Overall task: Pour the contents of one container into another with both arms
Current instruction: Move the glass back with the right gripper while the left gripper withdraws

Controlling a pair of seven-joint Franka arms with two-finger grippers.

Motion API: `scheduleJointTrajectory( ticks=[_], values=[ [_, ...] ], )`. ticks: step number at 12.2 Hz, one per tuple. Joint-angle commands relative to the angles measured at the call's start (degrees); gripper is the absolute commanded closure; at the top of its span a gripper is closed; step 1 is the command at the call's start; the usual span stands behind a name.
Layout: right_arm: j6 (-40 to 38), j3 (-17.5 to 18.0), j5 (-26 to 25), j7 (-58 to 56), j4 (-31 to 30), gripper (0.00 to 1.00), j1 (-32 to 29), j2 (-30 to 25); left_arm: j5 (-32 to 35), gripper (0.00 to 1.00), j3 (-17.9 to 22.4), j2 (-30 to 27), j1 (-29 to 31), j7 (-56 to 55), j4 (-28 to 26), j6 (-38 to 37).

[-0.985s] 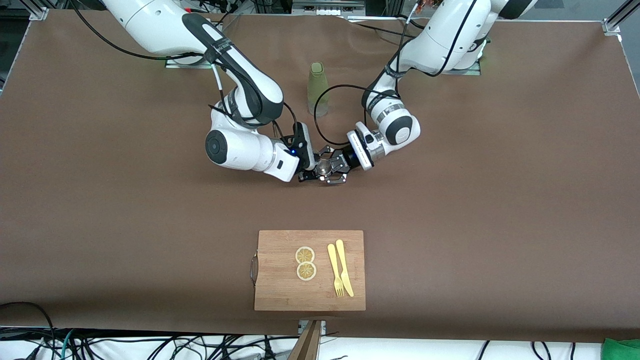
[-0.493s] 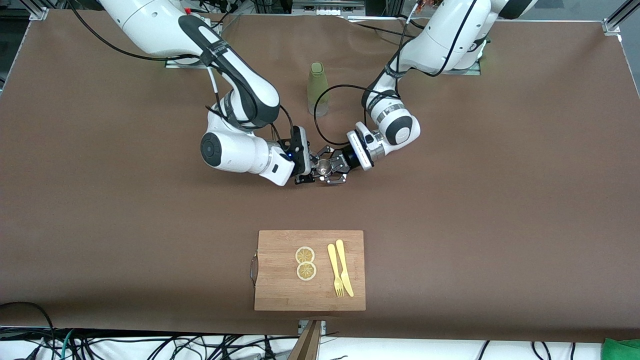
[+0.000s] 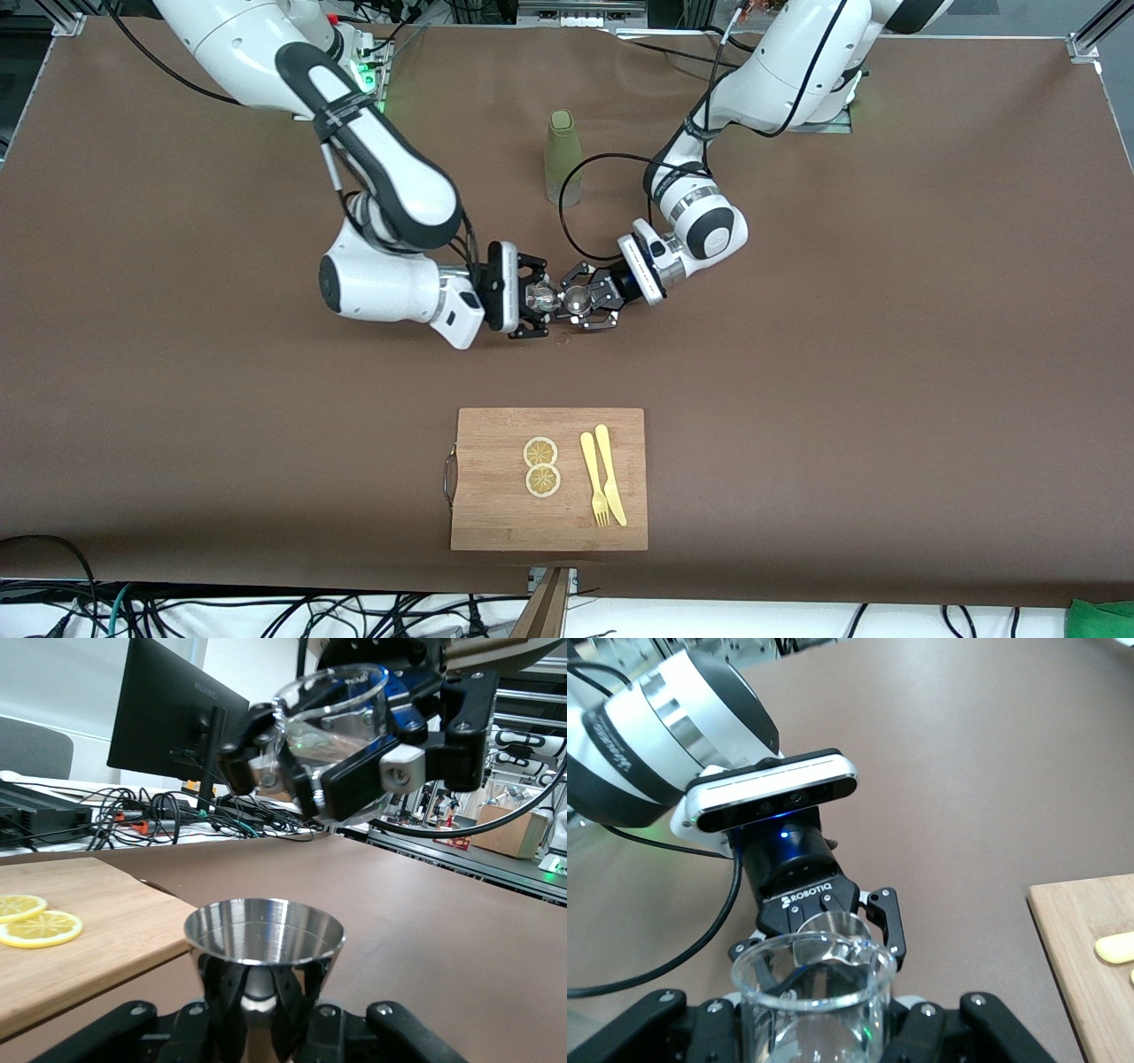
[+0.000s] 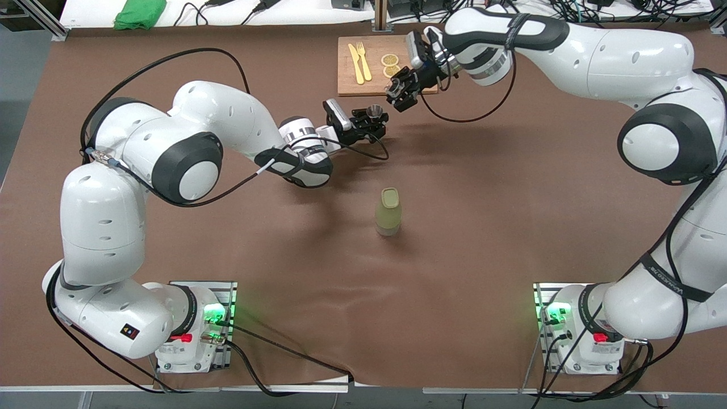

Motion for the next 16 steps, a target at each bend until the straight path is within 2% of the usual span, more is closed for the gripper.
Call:
scheduleJointTrajectory(
  ticks=[1,2,4,5,10,13,16],
  values=[
    [-5.3,0.3,6.3,-7.4,-3.1,0.96,-5.5,-1.8,-6.7,1.00,0.2,-0.1,0.0,4.0,0.7,0.7],
    [-8.7,0.0,8.6,-11.2,-3.6,0.96,-7.5,-2.0,-5.6,1.00,0.2,-0.4,0.6,3.9,0.7,0.7],
    [-16.0,-3.1,12.3,-20.3,-4.4,0.96,-10.5,-1.9,-3.2,1.00,0.1,-0.9,3.0,3.4,0.3,0.7],
    [-19.8,-4.4,12.6,-23.2,-4.8,0.96,-12.0,-1.8,-1.7,1.00,0.1,-1.3,4.2,3.1,0.1,0.6],
    [-35.8,-7.6,12.0,-41.6,-6.0,0.96,-22.8,0.8,7.0,1.00,-0.7,-3.8,10.7,1.1,-2.1,-0.4],
    [-42.3,-12.5,9.4,-51.6,-7.0,0.96,-26.3,3.8,13.6,1.00,-0.7,-5.4,14.7,-1.1,-3.9,-1.8],
    [-45.3,-17.7,7.4,-57.7,-6.9,0.96,-27.5,7.8,23.5,1.00,-0.7,-7.4,20.6,-5.2,-5.4,-3.8]
  ],
)
